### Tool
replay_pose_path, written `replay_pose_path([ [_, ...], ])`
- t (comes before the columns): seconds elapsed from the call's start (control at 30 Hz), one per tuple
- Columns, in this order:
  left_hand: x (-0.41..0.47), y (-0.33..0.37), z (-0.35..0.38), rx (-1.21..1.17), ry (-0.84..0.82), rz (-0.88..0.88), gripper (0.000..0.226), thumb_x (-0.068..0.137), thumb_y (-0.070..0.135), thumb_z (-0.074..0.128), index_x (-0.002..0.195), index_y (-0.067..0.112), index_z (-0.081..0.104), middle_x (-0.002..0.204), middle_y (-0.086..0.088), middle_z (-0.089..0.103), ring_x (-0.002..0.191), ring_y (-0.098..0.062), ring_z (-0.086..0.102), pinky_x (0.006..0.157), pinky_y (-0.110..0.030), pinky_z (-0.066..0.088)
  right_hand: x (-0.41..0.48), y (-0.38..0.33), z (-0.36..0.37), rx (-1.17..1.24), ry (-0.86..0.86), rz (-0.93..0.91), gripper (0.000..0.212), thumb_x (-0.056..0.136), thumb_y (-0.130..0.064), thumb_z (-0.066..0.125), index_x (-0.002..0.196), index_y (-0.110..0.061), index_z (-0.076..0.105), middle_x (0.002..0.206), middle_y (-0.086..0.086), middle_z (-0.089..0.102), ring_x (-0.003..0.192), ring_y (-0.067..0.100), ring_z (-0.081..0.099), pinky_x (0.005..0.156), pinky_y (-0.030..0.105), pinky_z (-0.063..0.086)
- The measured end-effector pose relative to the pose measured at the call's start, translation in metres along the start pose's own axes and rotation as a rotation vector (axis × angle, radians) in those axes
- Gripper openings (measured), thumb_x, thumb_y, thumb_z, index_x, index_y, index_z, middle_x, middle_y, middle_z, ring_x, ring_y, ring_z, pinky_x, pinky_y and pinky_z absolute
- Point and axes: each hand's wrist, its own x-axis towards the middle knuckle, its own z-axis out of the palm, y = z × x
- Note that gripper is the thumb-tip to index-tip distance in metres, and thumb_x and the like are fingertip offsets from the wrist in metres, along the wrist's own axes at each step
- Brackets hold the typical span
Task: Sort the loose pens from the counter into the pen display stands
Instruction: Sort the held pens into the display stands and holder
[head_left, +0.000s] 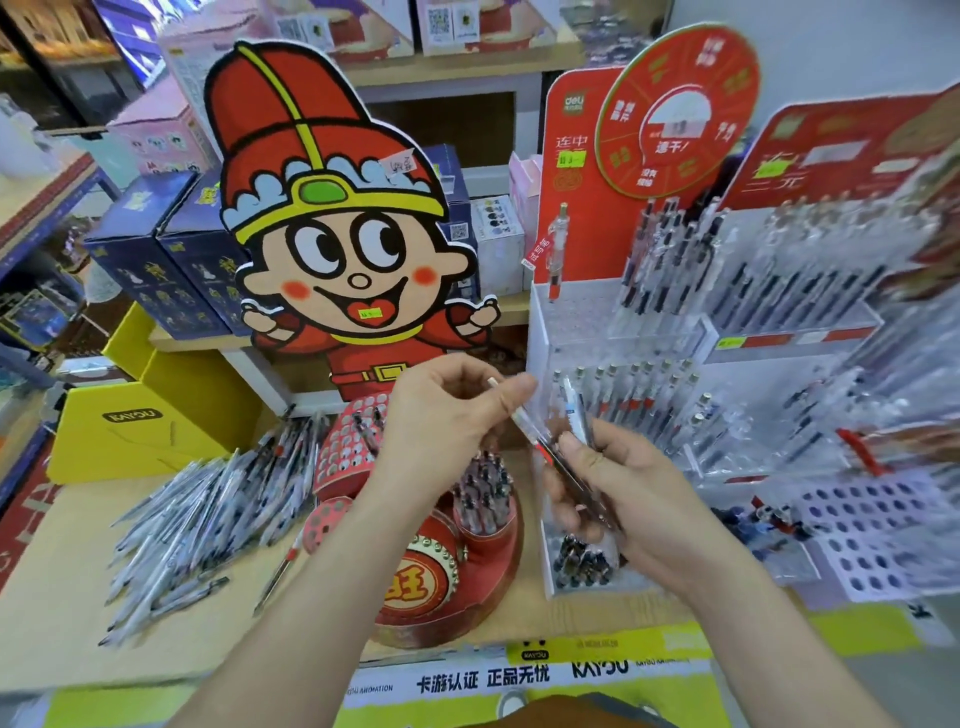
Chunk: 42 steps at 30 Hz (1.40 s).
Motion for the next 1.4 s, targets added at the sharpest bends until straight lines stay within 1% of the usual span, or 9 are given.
replay_pose_path([
  [0.1,-0.001,0.002,0.009,-0.047,-0.067,-0.026,0.028,0.073,0.027,0.074,0.081,0.002,0.068,0.062,-0.008,0.067,0.053,-0.016,0.060,0.051,-0.022,0.050,-0.007,0.001,-0.013,0.023,-0.032,-0.010,0.015,0.089,-0.028,0.054,0.089,-0.013,0.056,0.063,0.003,0.051,0.043,0.009,0.037,0.039,0.017,0.027],
  [0.23,-0.003,0.001,0.020,-0.121,-0.269,-0.108,0.022,0.079,0.013,0.069,0.100,0.007,0.071,0.089,-0.015,0.074,0.078,-0.022,0.070,0.068,-0.023,0.056,-0.016,0.004,-0.034,0.051,-0.003,-0.009,0.021,0.085,-0.032,0.057,0.092,-0.012,0.058,0.063,0.003,0.051,0.044,0.009,0.034,0.040,0.017,0.025],
  [0.43,0.004,0.011,0.042,-0.097,-0.040,0.061,0.012,0.080,0.002,0.070,0.091,0.005,0.072,0.077,-0.008,0.074,0.068,-0.013,0.070,0.063,-0.020,0.055,-0.030,0.001,-0.074,0.026,0.240,0.014,0.044,0.083,-0.043,0.054,0.100,-0.005,0.067,0.063,0.003,0.051,0.046,0.011,0.033,0.044,0.022,0.020],
  [0.53,0.015,0.011,0.048,0.036,0.050,0.174,0.010,0.080,0.008,0.074,0.090,0.010,0.073,0.074,-0.005,0.072,0.066,-0.010,0.068,0.065,-0.020,0.054,-0.034,-0.011,-0.099,0.076,0.316,-0.026,0.039,0.097,-0.033,0.044,0.102,-0.005,0.070,0.065,0.002,0.047,0.047,0.012,0.033,0.046,0.026,0.020],
  [0.7,0.020,-0.002,0.071,0.136,0.087,0.183,0.019,0.078,0.012,0.077,0.082,0.029,0.072,0.072,0.008,0.072,0.071,-0.013,0.068,0.075,-0.038,0.058,-0.041,-0.017,-0.116,0.207,0.344,-0.108,0.031,0.101,-0.015,0.041,0.113,-0.004,0.067,0.072,0.004,0.054,0.058,0.015,0.049,0.054,0.025,0.039],
  [0.8,0.021,-0.009,0.081,0.169,0.121,0.215,0.018,0.076,0.013,0.079,0.080,0.029,0.071,0.071,0.005,0.071,0.068,-0.011,0.064,0.073,-0.035,0.057,-0.045,-0.011,-0.117,0.204,0.381,-0.117,0.028,0.089,-0.021,0.051,0.106,-0.008,0.069,0.073,0.005,0.062,0.063,0.016,0.061,0.058,0.025,0.050],
  [0.93,0.027,-0.012,0.091,0.258,0.125,0.298,0.014,0.076,0.013,0.080,0.082,0.022,0.071,0.071,0.013,0.067,0.065,0.001,0.060,0.070,-0.021,0.053,-0.046,-0.007,-0.117,0.218,0.427,-0.101,0.024,0.080,-0.023,0.057,0.093,-0.014,0.076,0.070,0.007,0.064,0.059,0.015,0.060,0.049,0.021,0.048],
  [1.1,0.037,-0.025,0.102,0.393,0.053,0.352,0.011,0.079,0.021,0.078,0.081,0.013,0.072,0.068,-0.001,0.066,0.064,-0.019,0.061,0.064,-0.037,0.053,-0.044,-0.005,-0.121,0.210,0.427,-0.089,0.023,0.085,-0.020,0.056,0.095,-0.012,0.075,0.072,0.008,0.062,0.060,0.016,0.052,0.048,0.021,0.043],
  [1.4,0.043,-0.026,0.105,0.525,-0.016,0.543,0.023,0.078,0.028,0.077,0.077,0.007,0.068,0.061,-0.004,0.061,0.057,-0.022,0.055,0.055,-0.039,0.051,-0.041,-0.003,-0.128,0.239,0.380,-0.066,0.029,0.084,-0.018,0.056,0.105,-0.004,0.070,0.073,0.008,0.063,0.062,0.015,0.051,0.049,0.020,0.043],
])
